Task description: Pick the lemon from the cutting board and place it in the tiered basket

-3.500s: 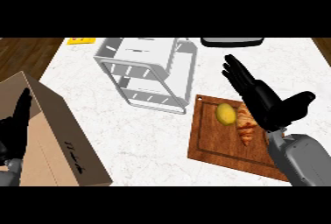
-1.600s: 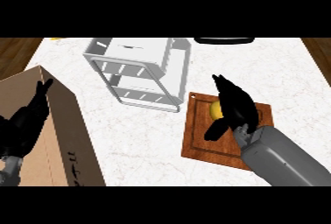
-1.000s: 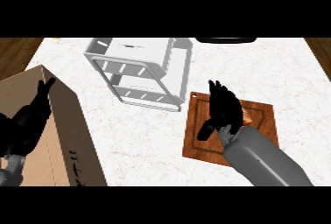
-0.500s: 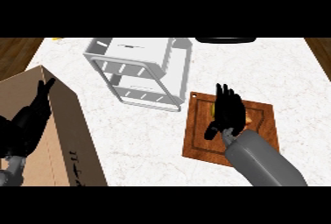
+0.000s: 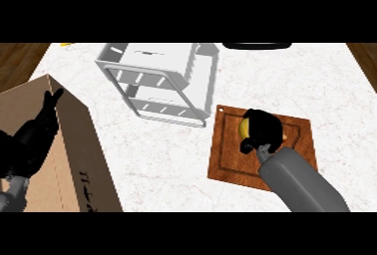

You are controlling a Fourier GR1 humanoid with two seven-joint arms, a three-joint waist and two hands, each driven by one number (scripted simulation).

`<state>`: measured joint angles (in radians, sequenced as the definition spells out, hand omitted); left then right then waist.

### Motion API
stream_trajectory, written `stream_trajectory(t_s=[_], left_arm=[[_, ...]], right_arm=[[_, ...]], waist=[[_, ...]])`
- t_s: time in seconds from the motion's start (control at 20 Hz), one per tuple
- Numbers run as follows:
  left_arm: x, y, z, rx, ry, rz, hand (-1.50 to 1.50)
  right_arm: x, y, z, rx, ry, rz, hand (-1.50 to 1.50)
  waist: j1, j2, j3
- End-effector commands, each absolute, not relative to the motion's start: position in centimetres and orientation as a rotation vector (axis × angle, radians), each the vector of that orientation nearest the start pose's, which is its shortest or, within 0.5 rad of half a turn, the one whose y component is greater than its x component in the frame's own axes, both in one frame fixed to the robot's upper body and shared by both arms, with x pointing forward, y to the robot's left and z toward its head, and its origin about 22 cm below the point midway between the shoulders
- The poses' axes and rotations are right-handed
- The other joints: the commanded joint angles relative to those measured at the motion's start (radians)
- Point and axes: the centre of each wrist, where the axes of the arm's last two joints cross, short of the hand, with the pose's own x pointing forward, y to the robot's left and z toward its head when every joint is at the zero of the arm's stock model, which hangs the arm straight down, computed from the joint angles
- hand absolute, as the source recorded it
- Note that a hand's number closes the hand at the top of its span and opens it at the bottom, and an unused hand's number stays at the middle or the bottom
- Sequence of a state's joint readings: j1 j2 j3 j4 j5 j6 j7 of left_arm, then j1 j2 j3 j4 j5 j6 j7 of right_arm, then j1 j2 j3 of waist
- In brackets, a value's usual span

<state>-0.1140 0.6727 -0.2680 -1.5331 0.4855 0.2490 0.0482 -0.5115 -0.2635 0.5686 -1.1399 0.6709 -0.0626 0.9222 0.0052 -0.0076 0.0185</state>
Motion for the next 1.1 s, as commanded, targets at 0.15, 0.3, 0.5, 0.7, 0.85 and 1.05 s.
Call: stream_trajectory(t_s=[0.15, 0.3, 0.5, 0.7, 0.85, 1.05], left_arm=[[25.9, 30.6, 4.3, 0.078, -1.418, -0.085, 0.0], [25.9, 28.4, 3.6, 0.078, -1.429, -0.105, 0.0], [26.9, 28.9, 4.4, 0.068, -1.409, -0.102, 0.0], [26.1, 30.1, 3.7, 0.103, -1.414, -0.079, 0.0], [25.9, 29.7, 5.3, 0.1, -1.428, -0.086, 0.0], [24.6, 28.4, 4.3, 0.062, -1.43, -0.073, 0.0]], right_arm=[[31.7, -15.0, -0.7, -0.952, -0.745, 1.074, 1.5], [32.5, -14.3, -0.5, -0.989, -0.778, 1.101, 1.5], [32.6, -13.9, -0.3, -1.077, -0.841, 1.096, 1.5], [35.2, -24.2, 3.0, -1.044, -0.972, 1.227, 1.5], [34.1, -30.2, 3.0, -1.072, -1.067, 1.293, 1.5], [34.3, -31.3, 4.3, -1.151, -1.351, 1.12, 1.5]], waist=[[-0.003, 0.008, -0.019], [-0.002, 0.01, -0.019], [-0.007, 0.009, -0.019], [-0.009, 0.016, -0.018], [-0.007, 0.012, -0.016], [-0.006, 0.006, -0.016]])
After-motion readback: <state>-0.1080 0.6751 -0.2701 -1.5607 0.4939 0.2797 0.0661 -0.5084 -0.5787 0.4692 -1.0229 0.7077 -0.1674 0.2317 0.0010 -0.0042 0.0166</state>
